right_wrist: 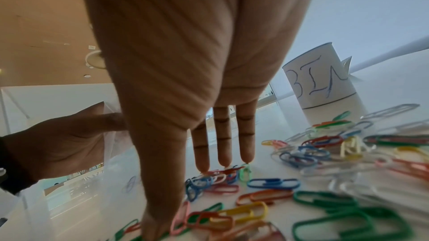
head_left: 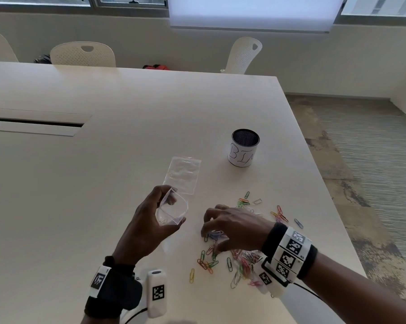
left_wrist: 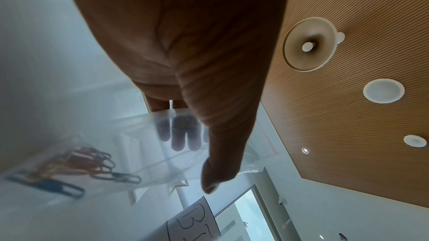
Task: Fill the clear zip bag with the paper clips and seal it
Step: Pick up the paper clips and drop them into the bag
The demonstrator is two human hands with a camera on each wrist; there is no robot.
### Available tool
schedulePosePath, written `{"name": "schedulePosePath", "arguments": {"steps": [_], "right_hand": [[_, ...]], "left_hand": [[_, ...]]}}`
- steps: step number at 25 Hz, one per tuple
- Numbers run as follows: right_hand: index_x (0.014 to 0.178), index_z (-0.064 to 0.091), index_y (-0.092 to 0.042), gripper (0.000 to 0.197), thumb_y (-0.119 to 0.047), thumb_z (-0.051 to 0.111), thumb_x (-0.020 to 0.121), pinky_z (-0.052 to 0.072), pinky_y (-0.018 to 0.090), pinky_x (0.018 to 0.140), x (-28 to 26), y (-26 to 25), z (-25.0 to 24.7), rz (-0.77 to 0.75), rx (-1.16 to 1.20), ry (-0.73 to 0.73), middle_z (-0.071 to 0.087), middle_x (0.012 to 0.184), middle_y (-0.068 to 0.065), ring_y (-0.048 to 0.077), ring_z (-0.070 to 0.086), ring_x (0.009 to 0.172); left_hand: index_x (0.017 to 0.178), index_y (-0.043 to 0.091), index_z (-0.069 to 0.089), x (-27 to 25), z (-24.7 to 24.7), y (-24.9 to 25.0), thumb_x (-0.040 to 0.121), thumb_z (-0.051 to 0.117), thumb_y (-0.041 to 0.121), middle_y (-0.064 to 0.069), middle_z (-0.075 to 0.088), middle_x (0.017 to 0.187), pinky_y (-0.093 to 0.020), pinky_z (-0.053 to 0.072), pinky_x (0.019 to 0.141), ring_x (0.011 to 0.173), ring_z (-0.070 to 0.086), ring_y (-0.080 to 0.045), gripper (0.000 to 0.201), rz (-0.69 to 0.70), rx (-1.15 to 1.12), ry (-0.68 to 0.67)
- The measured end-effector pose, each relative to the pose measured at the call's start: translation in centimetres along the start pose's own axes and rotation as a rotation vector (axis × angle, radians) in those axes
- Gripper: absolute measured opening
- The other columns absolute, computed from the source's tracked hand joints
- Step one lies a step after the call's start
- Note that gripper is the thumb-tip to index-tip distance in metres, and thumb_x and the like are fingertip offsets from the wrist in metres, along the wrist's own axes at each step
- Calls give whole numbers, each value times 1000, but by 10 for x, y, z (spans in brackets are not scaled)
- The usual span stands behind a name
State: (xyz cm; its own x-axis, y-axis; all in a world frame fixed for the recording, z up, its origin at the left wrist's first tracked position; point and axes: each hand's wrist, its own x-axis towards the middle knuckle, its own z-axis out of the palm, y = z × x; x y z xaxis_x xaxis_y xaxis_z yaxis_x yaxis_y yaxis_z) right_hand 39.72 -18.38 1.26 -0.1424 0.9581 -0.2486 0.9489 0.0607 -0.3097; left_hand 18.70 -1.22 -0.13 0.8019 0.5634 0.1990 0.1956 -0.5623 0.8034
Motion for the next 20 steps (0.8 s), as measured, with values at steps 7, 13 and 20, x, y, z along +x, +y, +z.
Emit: {"name": "schedulePosePath", "arguments": {"steps": [7,13,20], "right_hand": [[120,67,-19,19,-19,60,103,50,24,85,-8,-6,4,0,-30,65,62,125,3,18,59,108],[117,66,-5,18,-7,51,106,48,21,70,0,-8,7,79,-66,114,62,103,8,14,57,82],[95,80,-11,6,-13,80,89,60,18,73,-7,17,-8,311,457,355,78,92,0,10,74,78]], "left_hand": [[132,35,53,2,6,1,83,92,25,12,66,113,-23,52,98,114,66,-14,63,4,-7,-21],[131,37,53,3,10,3,84,91,27,13,65,114,-27,54,99,117,66,-11,62,4,-17,-29],[129,36,54,5,15,6,85,90,23,10,64,114,-24,51,100,117,66,-15,58,14,-45,-37]]}}
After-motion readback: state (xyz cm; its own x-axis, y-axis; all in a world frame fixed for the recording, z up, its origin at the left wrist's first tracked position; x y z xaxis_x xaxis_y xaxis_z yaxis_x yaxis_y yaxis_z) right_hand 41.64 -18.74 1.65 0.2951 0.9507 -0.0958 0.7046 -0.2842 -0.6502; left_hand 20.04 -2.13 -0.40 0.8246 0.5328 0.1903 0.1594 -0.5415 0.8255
